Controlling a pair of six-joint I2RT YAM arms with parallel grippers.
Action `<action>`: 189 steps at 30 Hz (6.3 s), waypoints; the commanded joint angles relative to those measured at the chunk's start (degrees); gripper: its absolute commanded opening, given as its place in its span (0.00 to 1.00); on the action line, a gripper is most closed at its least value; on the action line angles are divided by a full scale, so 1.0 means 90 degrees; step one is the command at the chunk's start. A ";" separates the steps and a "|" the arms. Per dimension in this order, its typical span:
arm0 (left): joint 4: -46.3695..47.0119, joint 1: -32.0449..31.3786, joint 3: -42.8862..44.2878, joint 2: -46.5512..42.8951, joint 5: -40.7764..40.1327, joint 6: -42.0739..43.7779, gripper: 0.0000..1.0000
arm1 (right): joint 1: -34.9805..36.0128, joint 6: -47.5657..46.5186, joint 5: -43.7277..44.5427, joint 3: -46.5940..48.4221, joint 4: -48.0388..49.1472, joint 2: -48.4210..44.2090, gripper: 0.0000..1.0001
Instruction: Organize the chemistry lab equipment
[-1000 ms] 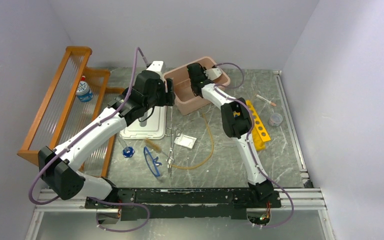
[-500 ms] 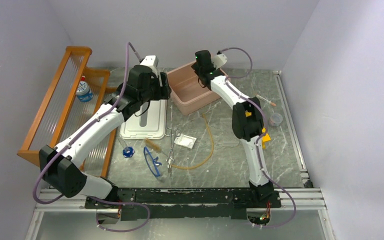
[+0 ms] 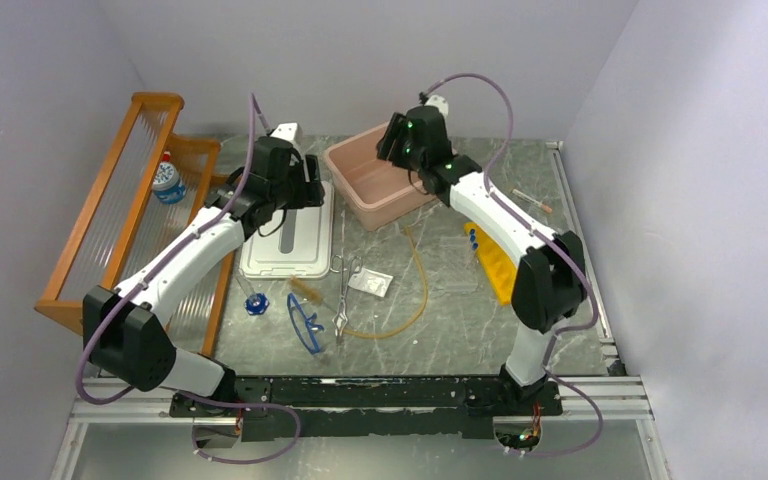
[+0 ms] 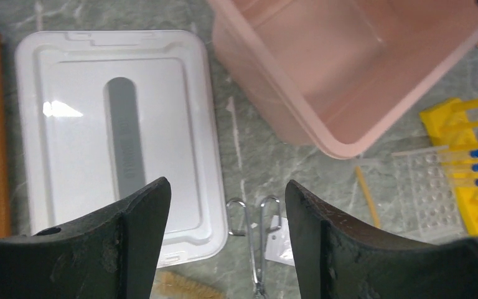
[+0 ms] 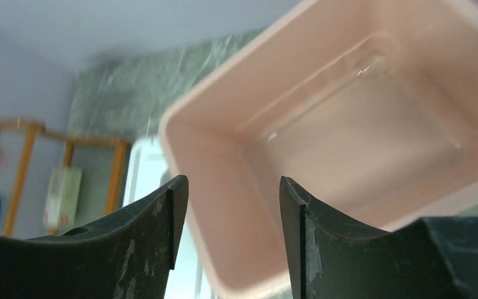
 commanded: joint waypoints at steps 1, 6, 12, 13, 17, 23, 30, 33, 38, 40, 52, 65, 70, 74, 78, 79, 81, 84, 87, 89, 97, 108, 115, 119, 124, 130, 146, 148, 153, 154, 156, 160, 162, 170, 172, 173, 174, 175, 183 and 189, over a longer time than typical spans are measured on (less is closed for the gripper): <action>-0.0755 0.0301 0.0243 -0.0036 -0.0586 -0.0040 0.71 | 0.0666 -0.1093 -0.0473 -0.0951 0.0245 -0.0846 0.59; -0.2271 0.0361 0.0269 -0.0420 -0.1805 -0.0450 0.76 | 0.1220 -0.0954 -0.0584 -0.1959 0.0703 -0.1379 0.60; -0.3045 0.0370 -0.0682 -0.1374 -0.2569 -0.1346 0.75 | 0.1382 -0.1135 -0.0689 -0.1622 0.0376 -0.1028 0.59; -0.3129 0.0371 -0.0782 -0.1499 -0.2625 -0.1520 0.76 | 0.1392 -0.1189 -0.0673 -0.1575 0.0360 -0.0955 0.59; -0.3595 0.0370 -0.1156 -0.1770 -0.2700 -0.2097 0.77 | 0.1397 -0.1245 -0.0802 -0.1582 0.0446 -0.0865 0.59; -0.3921 0.0371 -0.1773 -0.1947 -0.2375 -0.2755 0.73 | 0.1422 -0.1242 -0.0983 -0.1647 0.0438 -0.0800 0.59; -0.3715 0.0371 -0.2318 -0.2148 -0.2179 -0.3056 0.46 | 0.1424 -0.1371 -0.0918 -0.1843 0.0438 -0.0947 0.58; -0.3591 0.0371 -0.2287 -0.2220 -0.2314 -0.3078 0.38 | 0.1419 -0.1439 -0.0911 -0.1885 0.0451 -0.1016 0.58; -0.3448 0.0371 -0.2310 -0.2166 -0.2319 -0.3036 0.36 | 0.1419 -0.1510 -0.0906 -0.2006 0.0491 -0.1117 0.58; -0.3471 0.0371 -0.2273 -0.2154 -0.2431 -0.2997 0.42 | 0.1418 -0.1534 -0.0904 -0.2043 0.0511 -0.1134 0.58; -0.3377 0.0371 -0.1751 -0.2137 -0.2645 -0.2380 0.21 | 0.1419 -0.1583 -0.0942 -0.2089 0.0577 -0.1241 0.57; -0.3927 0.0371 0.1312 -0.1013 -0.0326 -0.1155 0.19 | 0.1424 -0.2512 -0.4436 -0.1379 0.1478 -0.1086 0.57; -0.3154 0.0371 0.1396 -0.0662 0.1437 -0.0702 0.18 | 0.1473 -0.3389 -0.5252 -0.1392 0.1798 -0.1027 0.63; -0.2834 0.0371 0.1472 -0.0481 0.1864 -0.0393 0.17 | 0.1485 -0.4251 -0.5818 -0.1399 0.1338 -0.1016 0.66; -0.2768 0.0371 0.1614 -0.0299 0.1953 -0.0178 0.18 | 0.1500 -0.4700 -0.6177 -0.1785 0.1337 -0.1184 0.67; -0.2750 0.0371 0.1643 -0.0277 0.2007 -0.0151 0.18 | 0.1501 -0.4784 -0.6194 -0.1844 0.1225 -0.1208 0.67; -0.2712 0.0371 0.1689 -0.0218 0.2123 -0.0110 0.18 | 0.1511 -0.4891 -0.6043 -0.1930 0.1219 -0.1209 0.66; -0.2696 0.0371 0.1761 -0.0148 0.2235 -0.0080 0.18 | 0.1514 -0.5054 -0.5700 -0.1917 0.1157 -0.1094 0.63; -0.2699 0.0371 0.1814 -0.0077 0.2312 -0.0026 0.18 | 0.1519 -0.5200 -0.5453 -0.1869 0.1120 -0.0974 0.62; -0.2674 0.0371 0.1834 -0.0032 0.2380 -0.0012 0.18 | 0.1525 -0.5207 -0.5384 -0.1905 0.1264 -0.0935 0.61; -0.2555 0.0371 0.1891 0.0007 0.2609 0.0046 0.17 | 0.1522 -0.5116 -0.5569 -0.1763 0.1479 -0.0639 0.44; -0.2248 0.0394 0.1985 0.0020 0.1849 -0.0300 0.57 | 0.1337 -0.4838 -0.5852 -0.1766 0.1653 -0.0769 0.04; -0.1685 0.0830 0.2857 0.0206 0.1684 -0.0475 0.87 | 0.0989 -0.4363 -0.5671 -0.2097 0.2304 -0.1039 0.04; -0.1240 0.0941 0.2559 -0.0075 0.1327 -0.0512 0.87 | 0.0719 -0.3286 -0.4398 -0.2080 0.2983 -0.0979 0.05; -0.1104 0.0967 0.2149 -0.0260 0.1281 -0.0344 0.83 | 0.0545 -0.1385 -0.1863 -0.1435 0.3161 -0.0633 0.06; -0.1255 0.0967 0.1756 -0.0369 0.1135 -0.0236 0.82 | 0.0521 0.0153 0.0427 -0.0173 0.2090 0.0213 0.09; -0.1763 0.0967 0.0660 -0.0844 0.0978 -0.0150 0.80 | 0.0508 0.2598 0.2041 0.1685 -0.0304 0.2302 0.05; -0.1791 0.0967 0.0609 -0.0830 0.1030 -0.0113 0.80 | 0.0486 0.2818 0.1949 0.1897 -0.0514 0.2576 0.05; -0.2110 0.0967 0.0431 -0.0773 0.0965 0.0128 0.79 | 0.0423 0.3201 0.1877 0.2476 -0.0953 0.3122 0.08; -0.2097 0.0967 0.0376 -0.0784 0.0907 0.0172 0.79 | 0.0410 0.3272 0.1882 0.2474 -0.0957 0.3188 0.09; -0.2085 0.0967 0.0325 -0.0772 0.0851 0.0183 0.79 | 0.0358 0.3428 0.1836 0.2476 -0.0980 0.3295 0.11; -0.1994 0.0967 0.0249 -0.0701 0.0921 0.0128 0.78 | 0.0256 0.3702 0.1625 0.2512 -0.0979 0.3541 0.12; -0.1942 0.0967 0.0195 -0.0670 0.0959 0.0117 0.78 | 0.0228 0.3749 0.1565 0.2613 -0.0978 0.3686 0.15; -0.1925 0.0967 0.0167 -0.0573 0.0849 0.0156 0.77 | 0.0149 0.3767 0.1568 0.3204 -0.1111 0.4201 0.26; -0.1902 0.0967 0.0169 -0.0555 0.0851 0.0154 0.77 | 0.0132 0.3777 0.1535 0.3311 -0.1122 0.4293 0.28; -0.1897 0.0967 0.0173 -0.0538 0.0852 0.0154 0.77 | 0.0135 0.3782 0.1536 0.3351 -0.1137 0.4332 0.30; -0.1888 0.0967 0.0177 -0.0525 0.0858 0.0154 0.77 | 0.0131 0.3781 0.1547 0.3394 -0.1151 0.4364 0.33; -0.1892 0.0967 0.0184 -0.0515 0.0851 0.0162 0.77 | 0.0127 0.3770 0.1550 0.3417 -0.1139 0.4385 0.34; -0.1843 0.0967 0.0153 -0.0512 0.0855 0.0192 0.77 | 0.0113 0.3578 0.1537 0.3313 -0.0972 0.4116 0.50; -0.1518 0.0967 -0.0052 -0.0575 0.1033 0.0179 0.78 | 0.0099 0.2876 0.1443 0.2683 -0.0267 0.3239 0.56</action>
